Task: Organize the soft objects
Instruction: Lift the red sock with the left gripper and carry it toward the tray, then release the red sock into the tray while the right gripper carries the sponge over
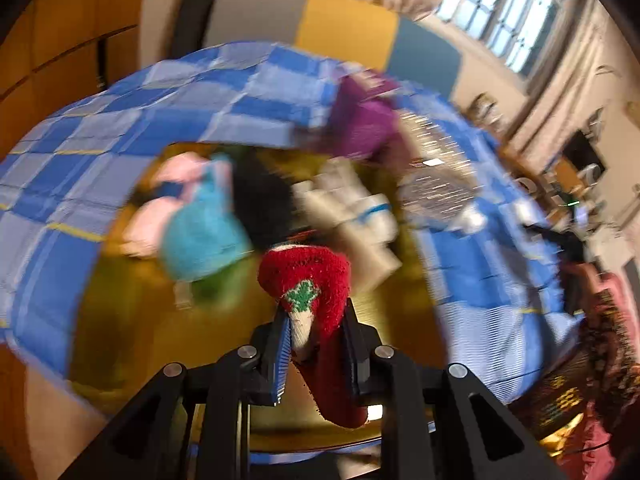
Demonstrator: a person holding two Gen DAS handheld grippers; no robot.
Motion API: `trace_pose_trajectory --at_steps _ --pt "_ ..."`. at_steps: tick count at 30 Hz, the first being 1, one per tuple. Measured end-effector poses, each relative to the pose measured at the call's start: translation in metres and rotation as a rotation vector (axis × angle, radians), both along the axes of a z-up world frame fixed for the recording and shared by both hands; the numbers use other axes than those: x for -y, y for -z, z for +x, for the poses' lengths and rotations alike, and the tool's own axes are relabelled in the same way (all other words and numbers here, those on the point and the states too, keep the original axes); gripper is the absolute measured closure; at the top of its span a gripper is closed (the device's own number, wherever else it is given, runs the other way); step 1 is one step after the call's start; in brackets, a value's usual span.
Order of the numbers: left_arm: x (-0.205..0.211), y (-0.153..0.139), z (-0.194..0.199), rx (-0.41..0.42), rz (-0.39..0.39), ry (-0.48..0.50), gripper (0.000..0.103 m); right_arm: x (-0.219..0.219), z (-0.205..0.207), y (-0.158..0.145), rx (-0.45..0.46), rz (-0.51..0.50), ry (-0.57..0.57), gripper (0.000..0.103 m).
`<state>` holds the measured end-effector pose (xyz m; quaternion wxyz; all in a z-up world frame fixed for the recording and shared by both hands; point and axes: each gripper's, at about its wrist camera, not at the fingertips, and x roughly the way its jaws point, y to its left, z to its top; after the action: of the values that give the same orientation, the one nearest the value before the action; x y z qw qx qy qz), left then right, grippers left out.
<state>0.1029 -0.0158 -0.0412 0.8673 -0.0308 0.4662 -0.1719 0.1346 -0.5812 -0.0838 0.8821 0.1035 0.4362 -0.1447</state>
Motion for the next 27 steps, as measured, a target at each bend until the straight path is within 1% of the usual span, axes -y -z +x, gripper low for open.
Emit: trace_pose_trajectory --at_steps 1,2,4,6,7,9,11,13,15,17,18,19,21,23,24,25,27 --pt "-0.007 0.002 0.002 -0.005 0.024 -0.015 0.082 -0.001 -0.002 -0.004 0.020 -0.010 0.000 0.046" --pt "-0.018 0.008 0.008 -0.027 0.059 -0.029 0.082 -0.003 -0.003 -0.008 0.041 -0.019 -0.003 0.046" --pt "-0.036 0.015 0.014 -0.062 0.094 -0.067 0.082 -0.006 -0.006 -0.015 0.070 -0.044 -0.006 0.046" --pt "-0.048 0.024 0.021 -0.104 0.118 -0.089 0.081 -0.010 -0.007 -0.020 0.084 -0.060 0.000 0.046" --pt "-0.055 0.029 0.025 -0.115 0.125 -0.115 0.081 -0.012 -0.009 -0.022 0.094 -0.057 0.004 0.046" --pt "-0.062 0.034 0.031 -0.125 0.129 -0.125 0.081 -0.017 -0.014 -0.029 0.117 -0.041 0.011 0.046" --pt "-0.065 0.038 0.038 -0.118 0.169 -0.130 0.081 -0.028 -0.020 -0.036 0.137 -0.020 0.003 0.046" --pt "-0.067 0.043 0.043 -0.121 0.185 -0.120 0.081 -0.042 -0.025 -0.042 0.145 -0.011 -0.015 0.046" --pt "-0.066 0.049 0.051 -0.120 0.237 -0.113 0.080 -0.058 -0.032 -0.049 0.158 -0.003 -0.040 0.046" --pt "-0.064 0.052 0.056 -0.119 0.275 -0.099 0.077 -0.072 -0.039 -0.055 0.166 0.004 -0.062 0.046" --pt "-0.063 0.053 0.057 -0.113 0.302 -0.098 0.074 -0.079 -0.042 -0.058 0.171 0.009 -0.074 0.046" --pt "-0.063 0.053 0.055 -0.104 0.326 -0.101 0.069 -0.087 -0.046 -0.061 0.175 0.012 -0.085 0.046" --pt "-0.061 0.050 0.054 -0.069 0.369 -0.104 0.066 -0.103 -0.053 -0.067 0.181 0.017 -0.108 0.046" --pt "-0.062 0.044 0.050 -0.035 0.350 -0.102 0.061 -0.115 -0.057 -0.070 0.188 0.028 -0.130 0.046" --pt "-0.062 0.041 0.049 -0.025 0.346 -0.104 0.057 -0.123 -0.060 -0.072 0.192 0.030 -0.142 0.046" --pt "-0.064 0.037 0.048 -0.011 0.338 -0.112 0.056 -0.129 -0.061 -0.073 0.193 0.030 -0.152 0.046" --pt "-0.070 0.027 0.044 0.017 0.280 -0.131 0.056 -0.146 -0.063 -0.076 0.192 0.033 -0.180 0.046"
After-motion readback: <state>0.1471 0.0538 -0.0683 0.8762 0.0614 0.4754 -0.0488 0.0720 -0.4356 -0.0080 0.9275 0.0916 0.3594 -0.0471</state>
